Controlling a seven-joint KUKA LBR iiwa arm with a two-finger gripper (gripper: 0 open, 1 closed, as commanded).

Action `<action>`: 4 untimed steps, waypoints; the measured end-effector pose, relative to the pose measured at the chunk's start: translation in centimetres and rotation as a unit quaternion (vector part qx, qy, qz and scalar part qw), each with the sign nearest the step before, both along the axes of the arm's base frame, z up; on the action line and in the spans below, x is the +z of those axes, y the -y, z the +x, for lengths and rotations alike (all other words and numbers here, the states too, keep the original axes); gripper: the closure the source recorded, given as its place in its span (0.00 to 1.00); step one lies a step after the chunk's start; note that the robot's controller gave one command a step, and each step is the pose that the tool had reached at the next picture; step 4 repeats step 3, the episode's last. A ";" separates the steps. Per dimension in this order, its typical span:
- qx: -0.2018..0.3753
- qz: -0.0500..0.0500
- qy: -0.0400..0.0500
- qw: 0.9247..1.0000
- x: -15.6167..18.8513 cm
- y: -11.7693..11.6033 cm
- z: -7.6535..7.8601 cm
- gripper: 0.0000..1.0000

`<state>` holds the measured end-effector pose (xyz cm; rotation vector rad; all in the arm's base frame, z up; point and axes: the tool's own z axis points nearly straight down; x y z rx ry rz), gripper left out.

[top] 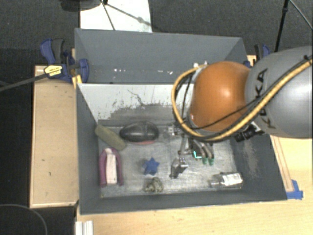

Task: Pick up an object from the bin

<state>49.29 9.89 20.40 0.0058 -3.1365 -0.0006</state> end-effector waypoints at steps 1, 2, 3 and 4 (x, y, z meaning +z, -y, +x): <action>-0.057 0.000 0.002 0.998 -11.4 -2.2 2.3 0.00; -0.059 0.000 0.003 0.998 -11.3 -2.2 2.3 1.00; 0.080 0.000 0.007 0.997 3.7 0.8 1.8 1.00; 0.080 0.000 0.007 0.997 3.7 0.8 1.8 1.00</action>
Offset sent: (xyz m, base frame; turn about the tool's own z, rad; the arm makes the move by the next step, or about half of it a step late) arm 0.0224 0.0220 -0.1134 0.1147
